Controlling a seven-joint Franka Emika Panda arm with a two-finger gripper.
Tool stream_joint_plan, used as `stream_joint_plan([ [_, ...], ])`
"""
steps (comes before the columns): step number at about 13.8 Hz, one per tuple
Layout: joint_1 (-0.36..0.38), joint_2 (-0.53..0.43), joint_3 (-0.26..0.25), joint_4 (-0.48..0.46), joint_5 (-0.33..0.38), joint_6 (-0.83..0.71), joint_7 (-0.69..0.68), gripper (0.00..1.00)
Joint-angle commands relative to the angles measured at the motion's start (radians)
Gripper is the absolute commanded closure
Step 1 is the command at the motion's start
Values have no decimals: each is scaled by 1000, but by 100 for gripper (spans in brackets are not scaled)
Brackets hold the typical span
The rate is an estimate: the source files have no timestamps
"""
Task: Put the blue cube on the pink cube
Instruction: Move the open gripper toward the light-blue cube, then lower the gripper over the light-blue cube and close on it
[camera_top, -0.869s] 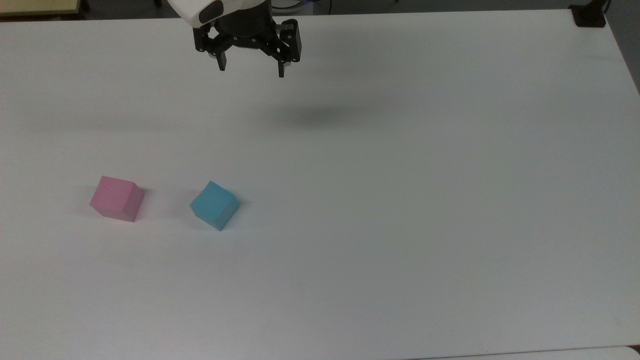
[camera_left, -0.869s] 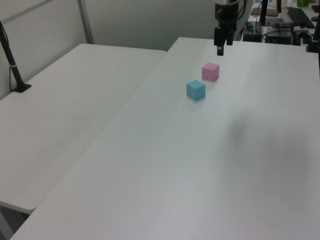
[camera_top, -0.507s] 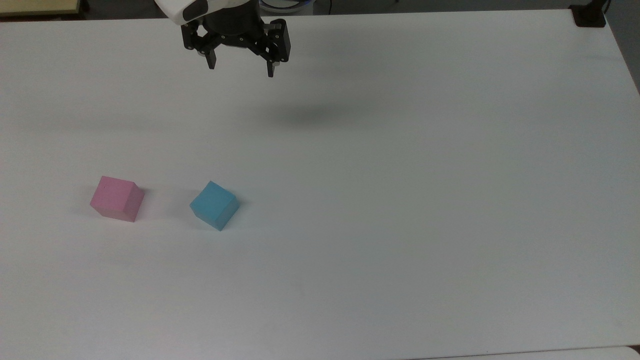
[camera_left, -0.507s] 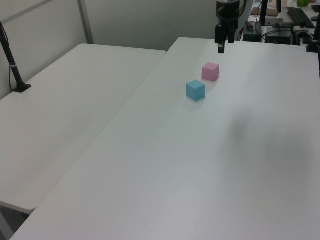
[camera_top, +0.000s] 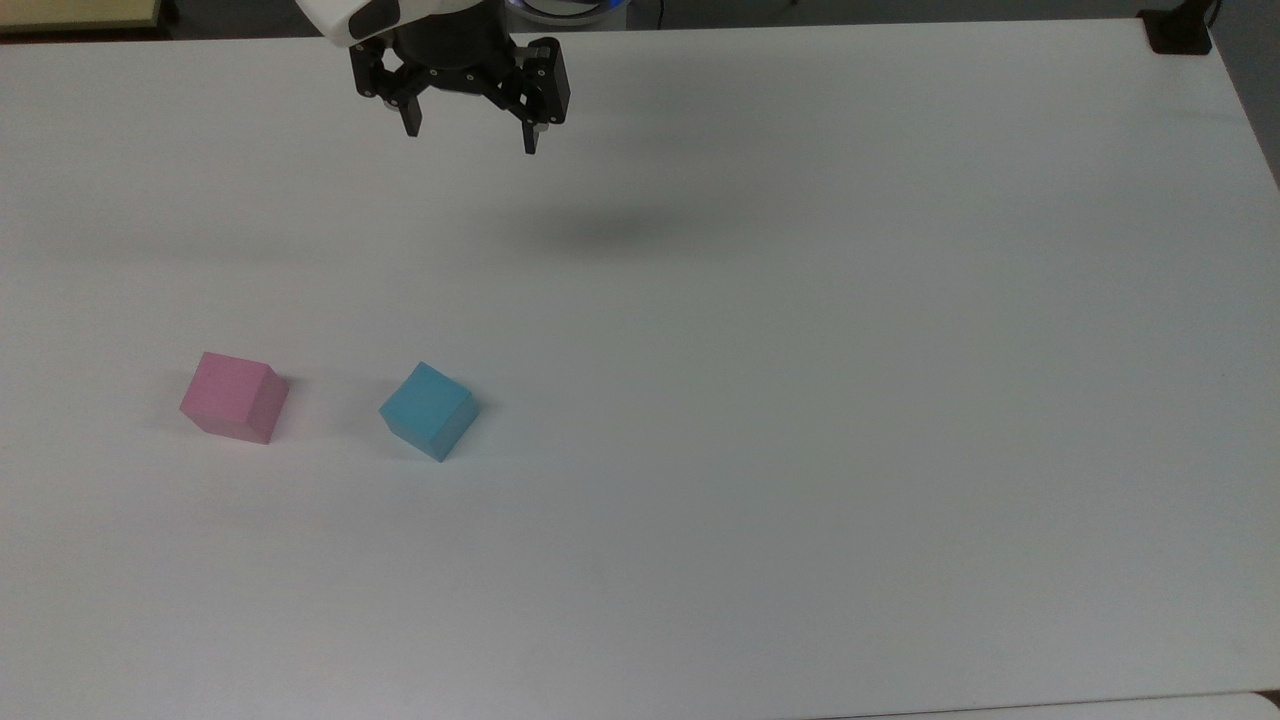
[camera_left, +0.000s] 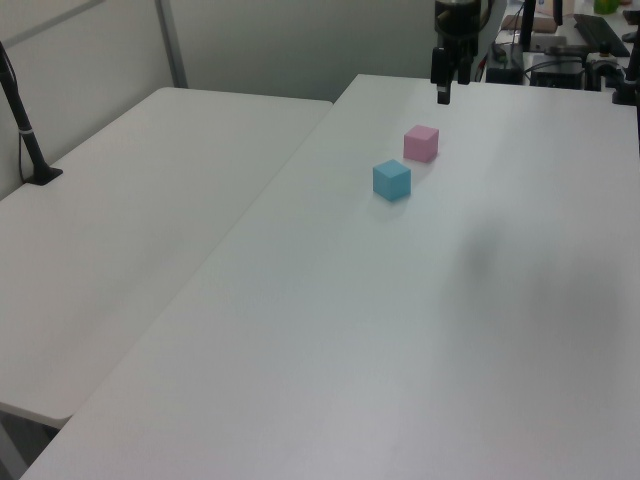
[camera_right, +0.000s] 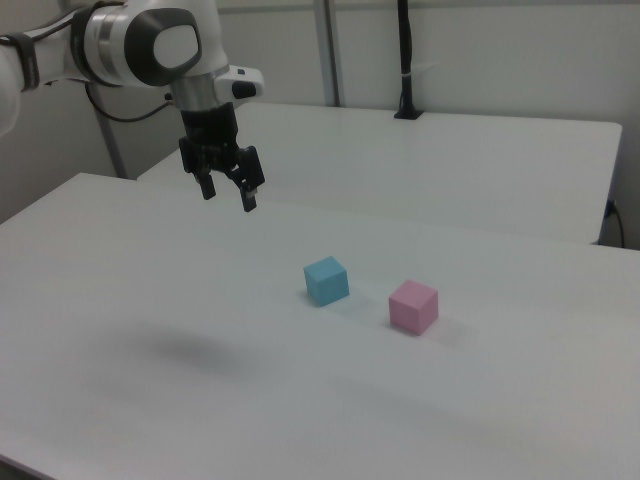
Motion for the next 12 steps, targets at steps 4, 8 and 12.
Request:
stream_joint_plan([
  [4, -10, 15, -8, -10, 12, 64, 7, 0],
  [8, -14, 44, -8, -10, 15, 143, 101, 0],
  [12, -54, 176, -8, -9, 2, 294, 256, 0],
])
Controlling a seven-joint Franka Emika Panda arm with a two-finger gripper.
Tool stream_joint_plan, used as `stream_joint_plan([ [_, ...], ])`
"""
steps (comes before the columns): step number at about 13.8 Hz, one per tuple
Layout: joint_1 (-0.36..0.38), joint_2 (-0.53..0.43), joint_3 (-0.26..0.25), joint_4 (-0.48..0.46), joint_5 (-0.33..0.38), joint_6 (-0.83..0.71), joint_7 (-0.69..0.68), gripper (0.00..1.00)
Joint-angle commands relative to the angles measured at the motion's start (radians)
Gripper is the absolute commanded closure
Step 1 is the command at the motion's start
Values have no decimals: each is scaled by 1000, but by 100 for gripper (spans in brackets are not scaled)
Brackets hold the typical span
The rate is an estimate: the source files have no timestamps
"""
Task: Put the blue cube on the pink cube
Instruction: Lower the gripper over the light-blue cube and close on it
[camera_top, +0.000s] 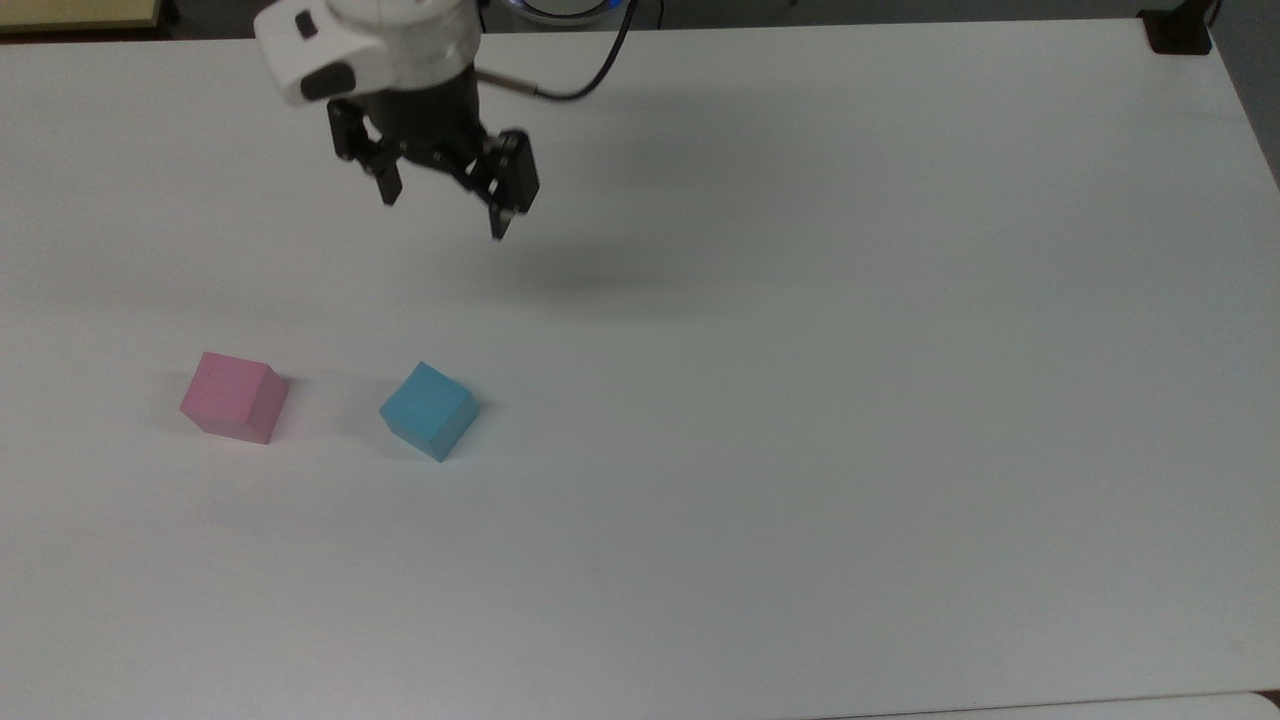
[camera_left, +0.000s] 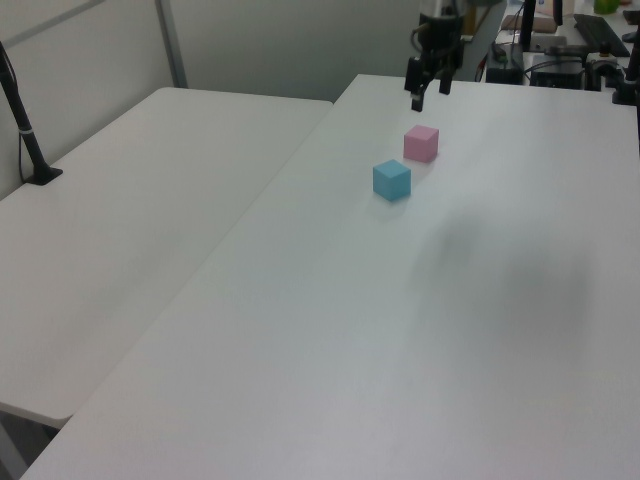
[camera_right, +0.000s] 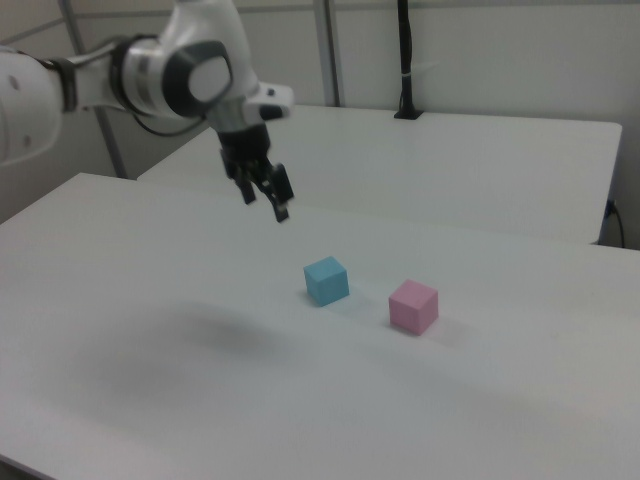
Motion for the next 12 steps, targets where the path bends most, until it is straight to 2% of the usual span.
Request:
stream_joint_plan([
  [1, -26, 116, -9, -2, -2, 120, 116, 0],
  [6, -43, 254, -7, -2, -68, 287, 254, 0],
  [9, -26, 311, -6, -2, -74, 372, 328, 0],
  [12, -26, 330, -4, -2, -71, 427, 376, 0],
])
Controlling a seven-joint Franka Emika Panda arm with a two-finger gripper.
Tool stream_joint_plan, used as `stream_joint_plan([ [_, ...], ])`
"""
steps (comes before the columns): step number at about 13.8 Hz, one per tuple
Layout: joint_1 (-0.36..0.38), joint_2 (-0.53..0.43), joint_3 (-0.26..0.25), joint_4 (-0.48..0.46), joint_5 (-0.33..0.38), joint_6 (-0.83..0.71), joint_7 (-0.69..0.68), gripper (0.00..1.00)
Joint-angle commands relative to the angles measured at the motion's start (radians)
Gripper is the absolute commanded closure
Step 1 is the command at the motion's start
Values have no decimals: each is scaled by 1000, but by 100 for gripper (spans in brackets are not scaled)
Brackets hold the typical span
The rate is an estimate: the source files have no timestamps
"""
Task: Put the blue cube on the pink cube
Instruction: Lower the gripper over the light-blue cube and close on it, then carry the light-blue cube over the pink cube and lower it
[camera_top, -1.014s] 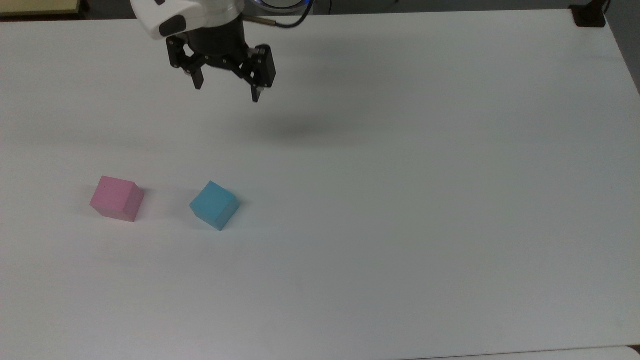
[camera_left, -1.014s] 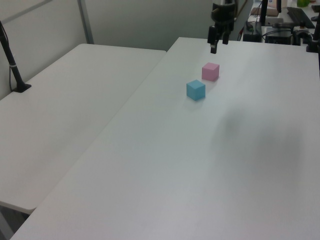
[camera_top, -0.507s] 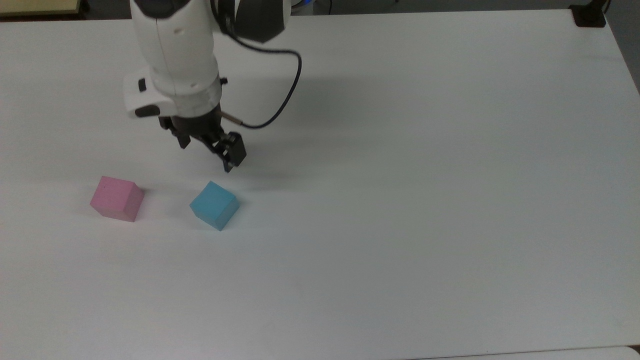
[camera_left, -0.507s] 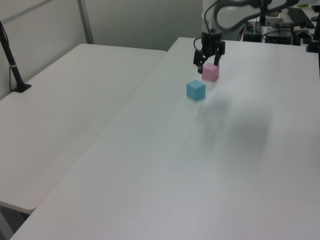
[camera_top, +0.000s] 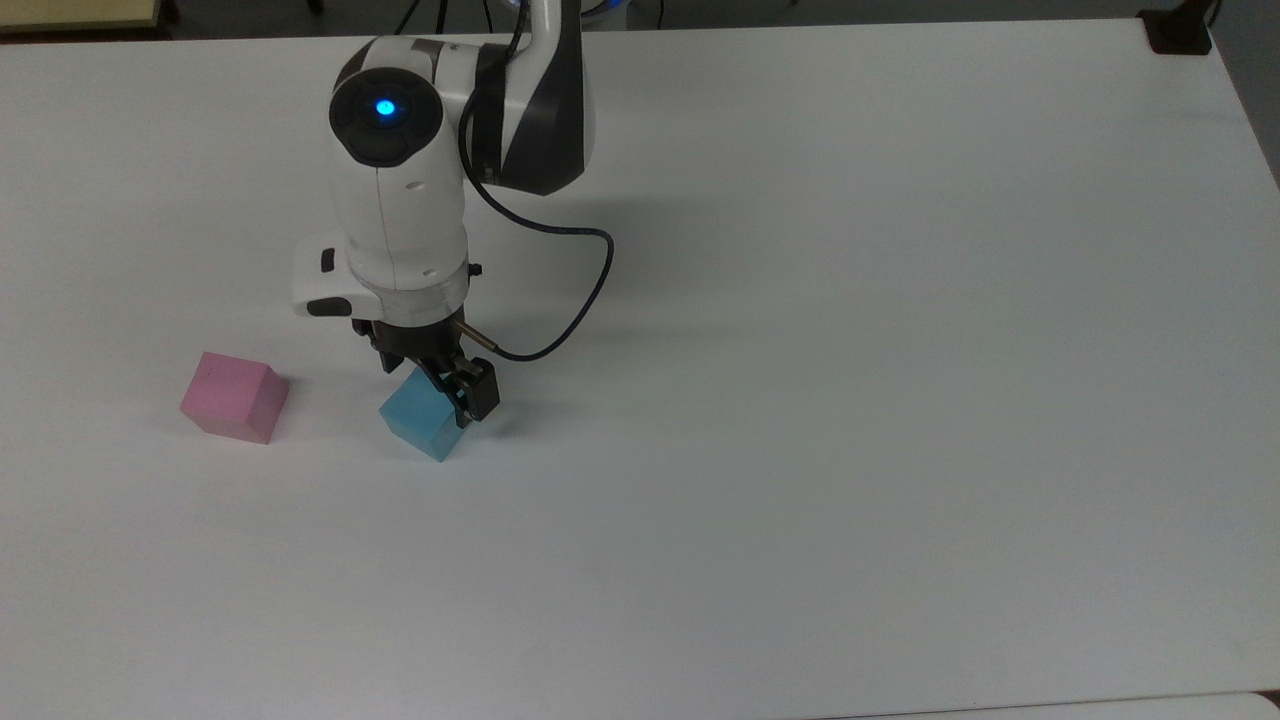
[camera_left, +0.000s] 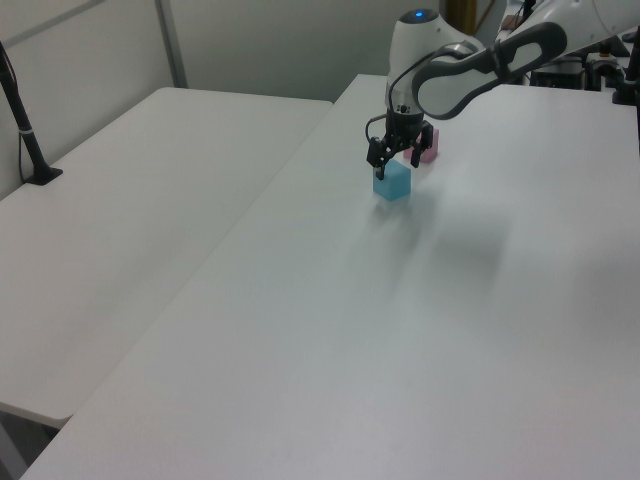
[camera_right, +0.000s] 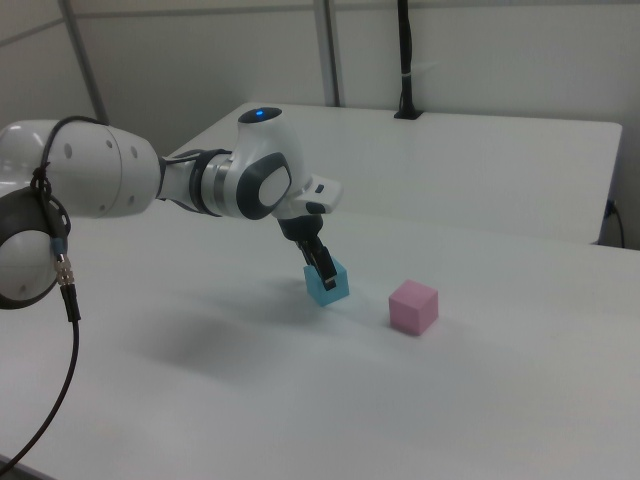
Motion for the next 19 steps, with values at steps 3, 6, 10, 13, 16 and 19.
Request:
stream_joint_plan([
  [3, 9, 12, -3, 2, -52, 31, 37, 17],
  [6, -4, 7, -1, 2, -101, 28, -126, 78],
  [10, -56, -57, 0, 26, -28, -25, -344, 83],
  [13, -127, -62, 0, 82, 21, -99, -502, 81],
  [16, -185, -63, -7, 82, 28, -93, -549, 79],
  [19, -233, -43, -6, 82, 27, -41, -596, 73],
])
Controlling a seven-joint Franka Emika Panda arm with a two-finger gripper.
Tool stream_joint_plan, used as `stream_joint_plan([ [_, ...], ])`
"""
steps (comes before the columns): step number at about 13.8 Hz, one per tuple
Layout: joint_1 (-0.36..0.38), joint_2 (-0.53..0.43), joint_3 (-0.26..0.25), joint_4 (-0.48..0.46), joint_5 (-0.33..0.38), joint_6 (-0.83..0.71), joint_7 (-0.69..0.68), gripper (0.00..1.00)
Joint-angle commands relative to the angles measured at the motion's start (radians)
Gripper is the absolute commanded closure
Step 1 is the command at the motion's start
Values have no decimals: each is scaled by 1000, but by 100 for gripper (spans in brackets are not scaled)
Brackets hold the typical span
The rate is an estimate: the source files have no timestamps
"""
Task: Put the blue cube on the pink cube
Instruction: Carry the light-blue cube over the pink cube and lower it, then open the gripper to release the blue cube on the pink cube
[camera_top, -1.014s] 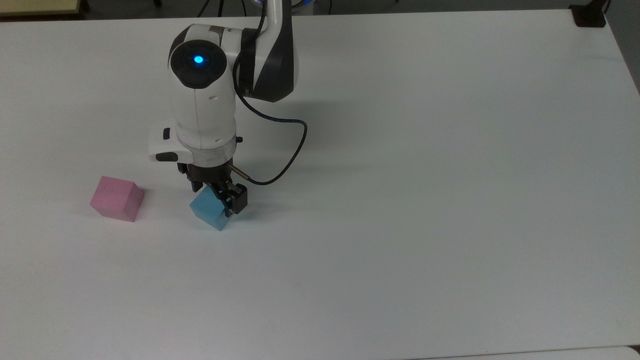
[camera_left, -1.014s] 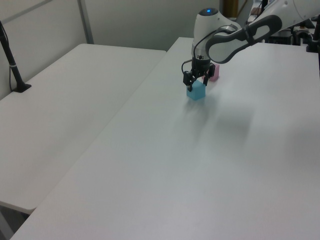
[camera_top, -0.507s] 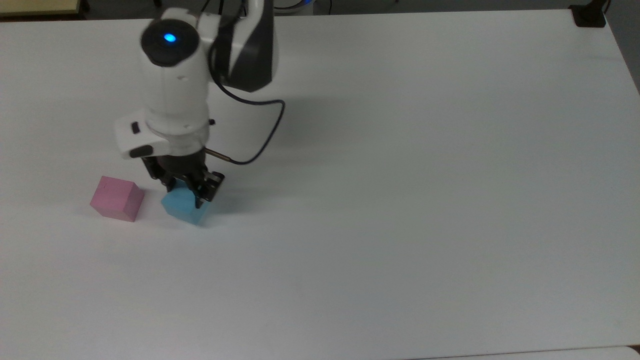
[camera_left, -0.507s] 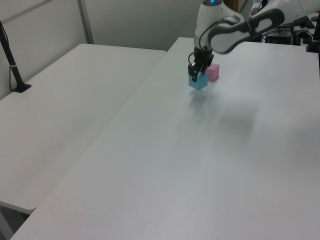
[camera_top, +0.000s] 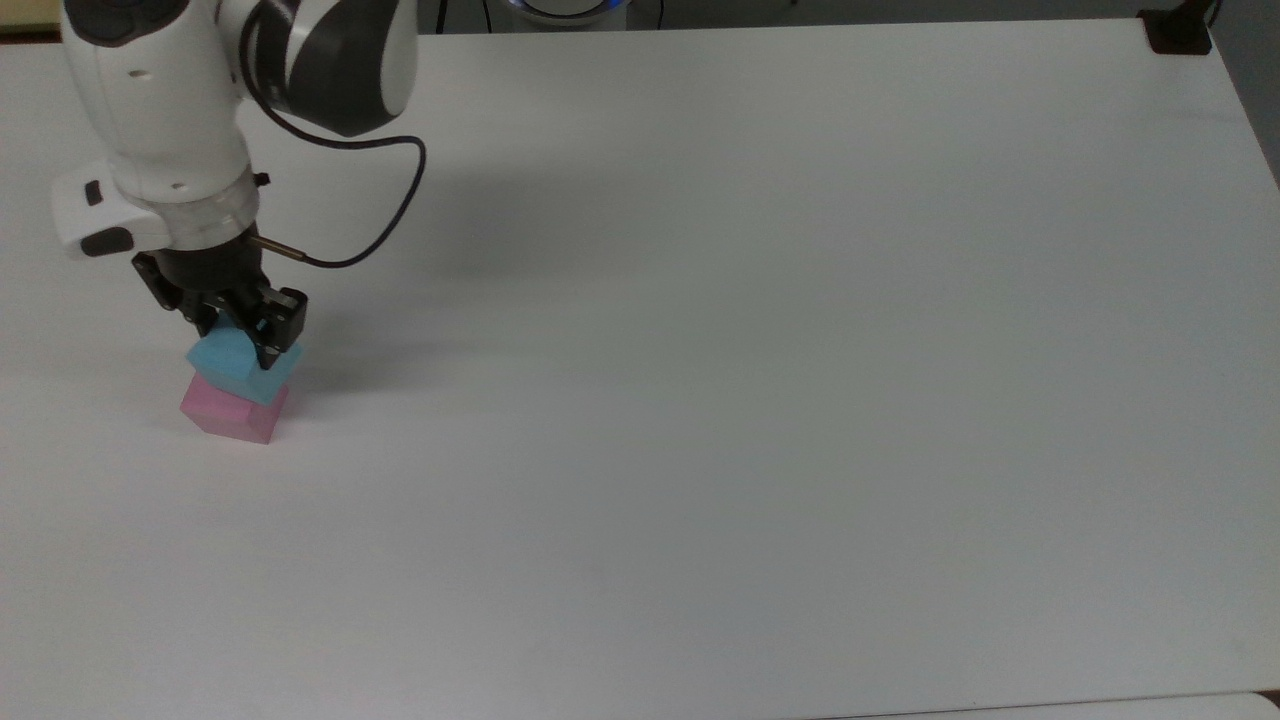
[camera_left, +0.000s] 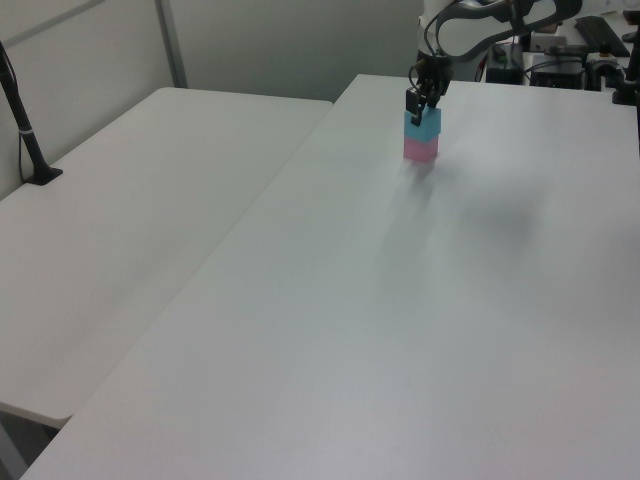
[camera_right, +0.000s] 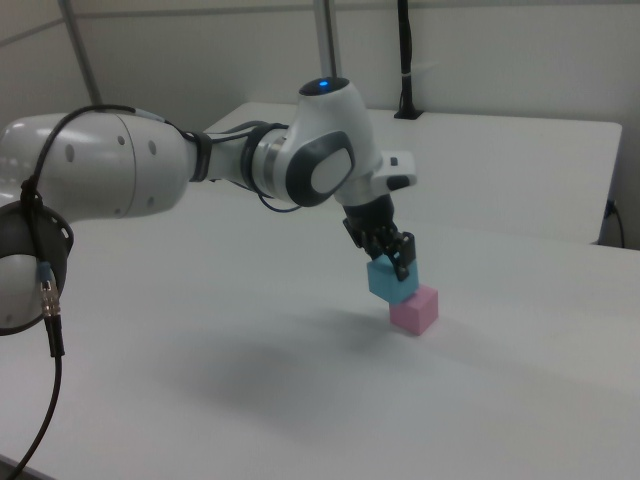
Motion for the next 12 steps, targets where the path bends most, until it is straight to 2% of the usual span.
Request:
stream_joint_plan([
  [1, -32, 14, -1, -7, 21, 81, -57, 71],
  [2, -34, 17, -1, -7, 24, 97, -57, 70],
  [4, -42, 25, -1, -7, 26, 113, -57, 51],
  [5, -42, 25, -1, -7, 24, 114, -57, 1],
  [8, -40, 19, -1, -7, 26, 113, -74, 0],
  [10, -32, -35, 10, -6, 27, 103, -59, 0],
  [12, 6, -133, 10, -22, 26, 36, -21, 0],
])
